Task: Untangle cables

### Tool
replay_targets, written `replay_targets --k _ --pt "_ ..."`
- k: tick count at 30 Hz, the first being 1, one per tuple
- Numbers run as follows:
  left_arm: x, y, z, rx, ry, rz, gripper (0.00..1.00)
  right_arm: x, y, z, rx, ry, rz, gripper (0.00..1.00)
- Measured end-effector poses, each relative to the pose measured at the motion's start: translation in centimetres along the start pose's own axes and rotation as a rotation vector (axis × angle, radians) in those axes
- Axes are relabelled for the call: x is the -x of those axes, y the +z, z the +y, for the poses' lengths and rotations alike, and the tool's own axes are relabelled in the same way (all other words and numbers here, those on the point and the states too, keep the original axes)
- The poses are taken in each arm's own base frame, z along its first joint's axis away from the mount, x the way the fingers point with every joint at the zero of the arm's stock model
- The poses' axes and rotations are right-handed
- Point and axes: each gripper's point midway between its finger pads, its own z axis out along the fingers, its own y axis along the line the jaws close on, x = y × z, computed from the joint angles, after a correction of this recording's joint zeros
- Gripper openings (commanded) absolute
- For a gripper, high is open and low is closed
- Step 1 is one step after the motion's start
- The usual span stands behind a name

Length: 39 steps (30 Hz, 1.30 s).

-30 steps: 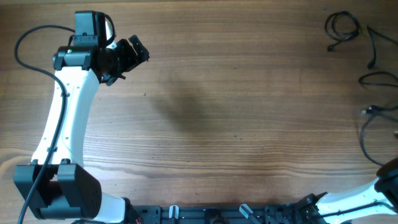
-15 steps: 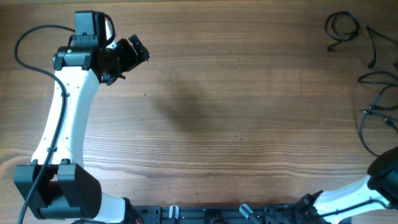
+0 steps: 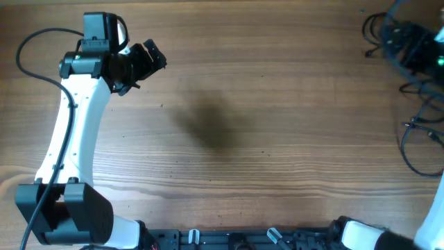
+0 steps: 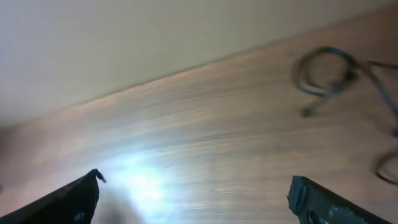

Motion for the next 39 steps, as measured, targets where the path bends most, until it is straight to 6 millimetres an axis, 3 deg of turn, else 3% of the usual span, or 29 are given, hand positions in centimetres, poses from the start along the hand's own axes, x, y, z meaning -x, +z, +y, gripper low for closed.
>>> replay_targets --k 4,9,18,32,39 --pt "0.0 0.0 0.0 0.0 0.0 0.0 1.0 -1.1 -1.3 4.1 0.071 -0.092 0.011 1.0" --pt "0.0 0.0 0.0 0.0 0.0 0.0 1.0 -2.5 -3.1 6.3 0.107 -0.127 0.025 1.0" --pt "0.0 0.0 0.0 0.0 0.0 0.0 1.0 -5.6 -4.9 7.4 0.155 -0.06 0.124 1.0" --pt "0.0 0.0 0.0 0.0 0.0 0.0 1.0 -6.1 -4.8 7.4 0.158 -0.031 0.15 1.0" --pt "0.0 0.0 0.0 0.0 0.0 0.0 1.0 -6.1 -4.8 7.5 0.169 -0.097 0.145 1.0"
